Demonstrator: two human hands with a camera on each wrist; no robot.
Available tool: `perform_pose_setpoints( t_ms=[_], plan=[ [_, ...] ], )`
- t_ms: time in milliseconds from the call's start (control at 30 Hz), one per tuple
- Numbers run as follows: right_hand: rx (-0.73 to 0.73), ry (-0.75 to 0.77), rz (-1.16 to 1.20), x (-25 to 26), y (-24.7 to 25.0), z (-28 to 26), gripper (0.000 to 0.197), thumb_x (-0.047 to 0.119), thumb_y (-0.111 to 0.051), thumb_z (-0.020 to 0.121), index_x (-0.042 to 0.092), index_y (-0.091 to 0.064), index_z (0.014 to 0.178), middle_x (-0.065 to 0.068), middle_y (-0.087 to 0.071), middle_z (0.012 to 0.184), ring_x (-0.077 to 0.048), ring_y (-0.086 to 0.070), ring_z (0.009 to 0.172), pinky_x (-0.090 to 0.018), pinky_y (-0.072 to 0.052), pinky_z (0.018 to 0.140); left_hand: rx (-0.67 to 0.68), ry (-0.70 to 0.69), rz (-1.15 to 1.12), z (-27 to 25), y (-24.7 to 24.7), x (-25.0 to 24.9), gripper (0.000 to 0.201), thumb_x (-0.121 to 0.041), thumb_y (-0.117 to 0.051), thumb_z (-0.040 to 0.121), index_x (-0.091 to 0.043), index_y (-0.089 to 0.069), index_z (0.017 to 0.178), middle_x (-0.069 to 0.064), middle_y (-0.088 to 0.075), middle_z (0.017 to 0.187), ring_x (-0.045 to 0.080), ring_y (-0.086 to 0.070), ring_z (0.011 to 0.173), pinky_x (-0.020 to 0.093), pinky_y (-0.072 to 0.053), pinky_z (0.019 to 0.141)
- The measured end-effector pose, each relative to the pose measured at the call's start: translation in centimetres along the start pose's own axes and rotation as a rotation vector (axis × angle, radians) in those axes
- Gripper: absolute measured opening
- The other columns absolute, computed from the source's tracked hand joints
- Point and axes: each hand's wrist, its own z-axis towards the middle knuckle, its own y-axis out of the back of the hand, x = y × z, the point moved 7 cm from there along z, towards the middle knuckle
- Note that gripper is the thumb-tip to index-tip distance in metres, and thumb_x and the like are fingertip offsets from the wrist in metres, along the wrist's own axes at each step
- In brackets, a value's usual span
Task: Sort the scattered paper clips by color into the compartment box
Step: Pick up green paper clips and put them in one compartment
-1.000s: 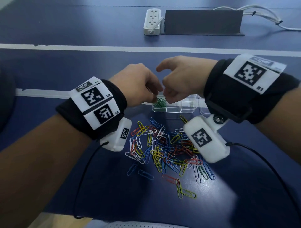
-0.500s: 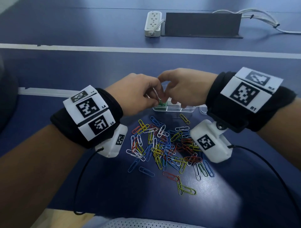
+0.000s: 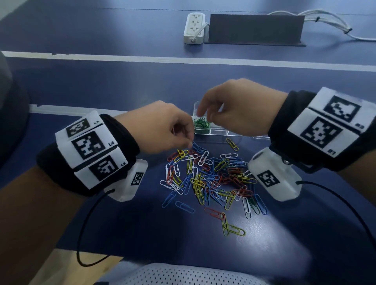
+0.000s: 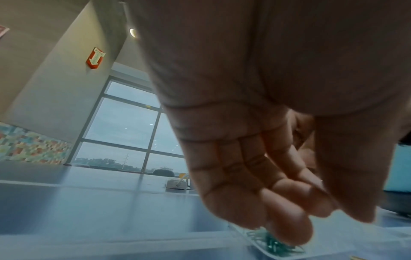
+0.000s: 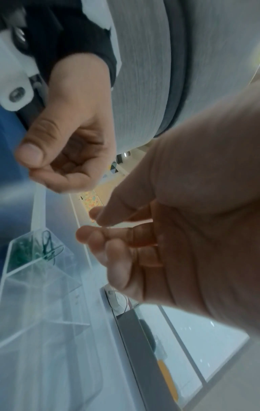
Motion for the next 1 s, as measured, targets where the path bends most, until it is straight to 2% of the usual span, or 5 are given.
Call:
perform_pose_setpoints(
  t_ms=[233, 400, 633, 800, 1000],
  plan=[
    [0.364, 0.183, -0.205, 2.6, -5.3, -3.8, 0.025, 0.039, -0.068, 0.075, 0.031, -0.066, 0.099, 0.011, -0.057, 0.076, -0.014, -0.053, 0.075, -0.026, -0.048, 0.073, 0.219, -0.038, 0.16, -1.3, -3.5, -1.5, 0.021, -0.043, -0.074, 0.066, -0.027, -0.07, 0.079, -0.004, -0.066, 0.074, 0.01, -0.059, 0.069, 0.026, -0.048, 0.066],
    [0.364, 0.127, -0.237, 0.9, -6.3, -4.0, 0.032, 0.036, -0.072, 0.072, 0.028, -0.06, 0.1, 0.015, -0.039, 0.064, -0.014, -0.045, 0.075, -0.025, -0.037, 0.066, 0.251, 0.022, 0.355, -1.4, -5.6, -1.1, 0.055, -0.074, -0.063, 0.053, -0.026, -0.05, 0.078, -0.009, -0.056, 0.077, 0.015, -0.056, 0.076, 0.03, -0.046, 0.064],
    [0.25, -0.007, -0.102, -2.4, -3.6, -4.6, 0.021, 0.016, -0.063, 0.08, 0.029, -0.064, 0.096, 0.008, -0.068, 0.083, -0.011, -0.055, 0.072, -0.019, -0.039, 0.06, 0.194, 0.018, 0.308, -1.4, -4.2, -1.1, 0.031, -0.048, -0.065, 0.072, -0.028, -0.042, 0.071, -0.01, -0.049, 0.073, 0.019, -0.054, 0.077, 0.035, -0.049, 0.07],
    [0.245, -0.002, -0.124, -2.8, -2.9, -6.2, 0.02, 0.015, -0.058, 0.077, 0.034, -0.063, 0.074, 0.016, -0.056, 0.059, 0.001, -0.049, 0.058, -0.018, -0.041, 0.061, 0.237, -0.138, 0.205, -2.1, -4.8, -3.5, 0.013, -0.039, -0.064, 0.075, -0.031, -0.054, 0.078, -0.009, -0.051, 0.07, 0.007, -0.048, 0.069, 0.035, -0.051, 0.073],
    [0.478, -0.032, -0.248, -2.1, -5.6, -9.6, 0.017, 0.042, -0.064, 0.074, 0.027, -0.064, 0.08, 0.004, -0.062, 0.079, -0.022, -0.061, 0.079, -0.034, -0.053, 0.074, 0.285, -0.194, 0.341, -1.7, -6.6, -5.3, 0.018, -0.046, -0.057, 0.082, -0.03, -0.061, 0.087, -0.011, -0.044, 0.079, 0.009, -0.048, 0.083, 0.028, -0.043, 0.069]
  ],
)
